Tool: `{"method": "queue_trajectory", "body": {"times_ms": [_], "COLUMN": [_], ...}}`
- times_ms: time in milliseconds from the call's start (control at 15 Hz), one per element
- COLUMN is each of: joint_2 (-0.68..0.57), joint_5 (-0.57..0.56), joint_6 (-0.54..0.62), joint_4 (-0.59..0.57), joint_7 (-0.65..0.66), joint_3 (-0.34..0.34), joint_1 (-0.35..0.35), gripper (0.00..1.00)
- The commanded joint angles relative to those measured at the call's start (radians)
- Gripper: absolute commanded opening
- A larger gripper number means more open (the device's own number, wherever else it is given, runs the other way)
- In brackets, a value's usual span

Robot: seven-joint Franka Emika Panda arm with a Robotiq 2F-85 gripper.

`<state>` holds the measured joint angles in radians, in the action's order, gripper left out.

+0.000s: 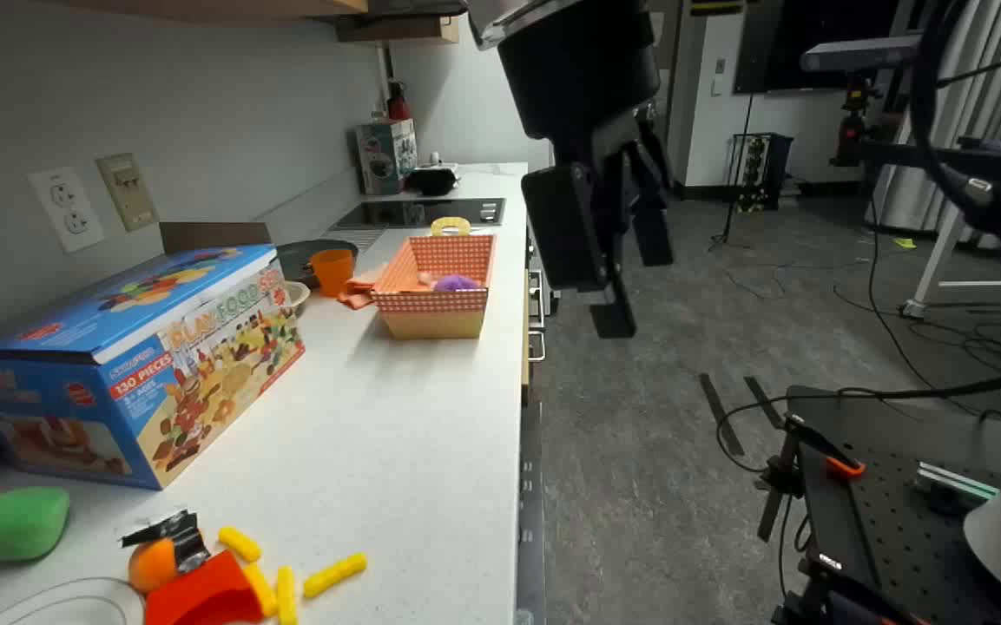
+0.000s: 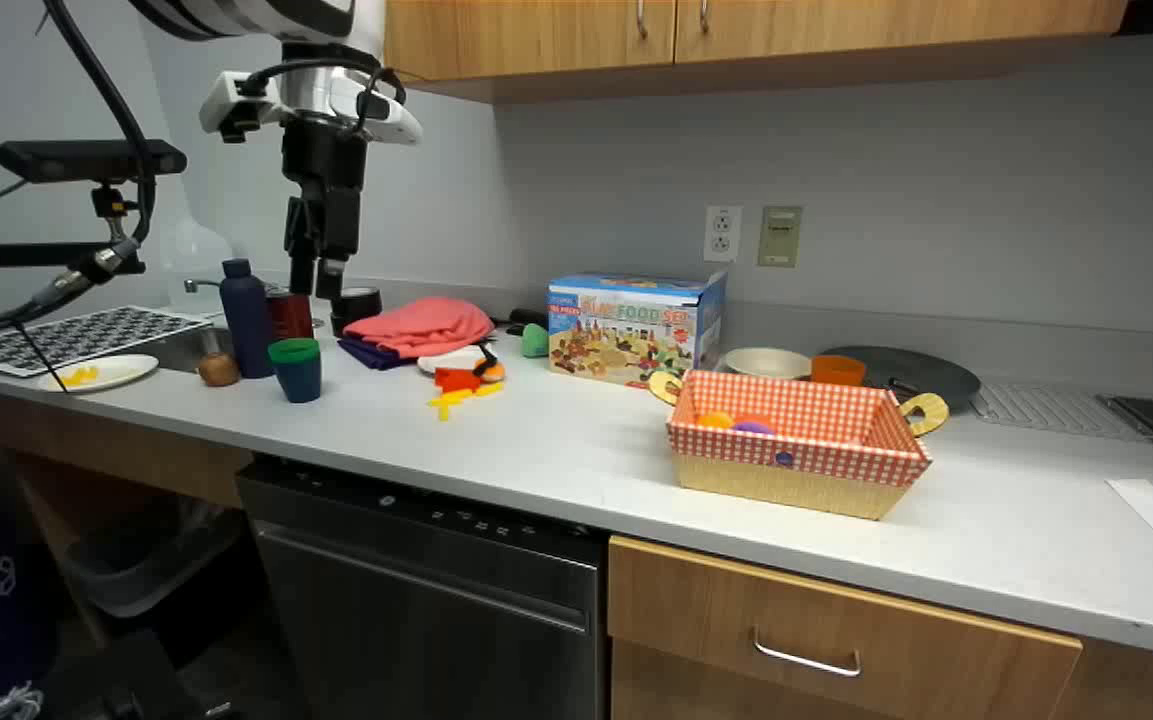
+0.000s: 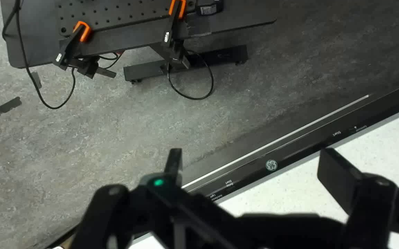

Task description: Open the drawer, remove the pineapple and watermelon plush toy from the drawer and put them in the basket then close the drawer

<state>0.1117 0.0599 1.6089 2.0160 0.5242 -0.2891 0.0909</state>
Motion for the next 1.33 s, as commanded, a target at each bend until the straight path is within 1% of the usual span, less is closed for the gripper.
{"method": "queue_trajectory", "body": {"times_ms": [0, 400, 467, 600, 867, 1000, 1133, 1200, 1267], "joint_2": [-0.002, -0.002, 0.001, 0.014, 0.008, -0.010, -0.007, 0.000, -0.013], "joint_5": [-0.003, -0.003, -0.009, -0.017, -0.032, -0.035, -0.028, -0.033, -0.031], "joint_6": [-0.002, -0.002, 0.002, 0.012, 0.027, 0.042, 0.075, 0.090, 0.062], "joint_4": [-0.002, -0.002, -0.003, 0.004, 0.013, 0.007, 0.011, 0.014, 0.006], "joint_7": [0.003, 0.003, -0.016, -0.048, -0.123, -0.128, -0.095, -0.060, -0.105], "joint_3": [0.027, 0.027, 0.040, 0.080, 0.203, 0.260, 0.292, 0.296, 0.297], "joint_1": [0.028, 0.028, 0.019, -0.005, -0.070, -0.108, -0.131, -0.136, -0.131], "gripper": [1.00, 1.00, 1.00, 1.00, 1.00, 1.00, 1.00, 1.00, 1.00]}}
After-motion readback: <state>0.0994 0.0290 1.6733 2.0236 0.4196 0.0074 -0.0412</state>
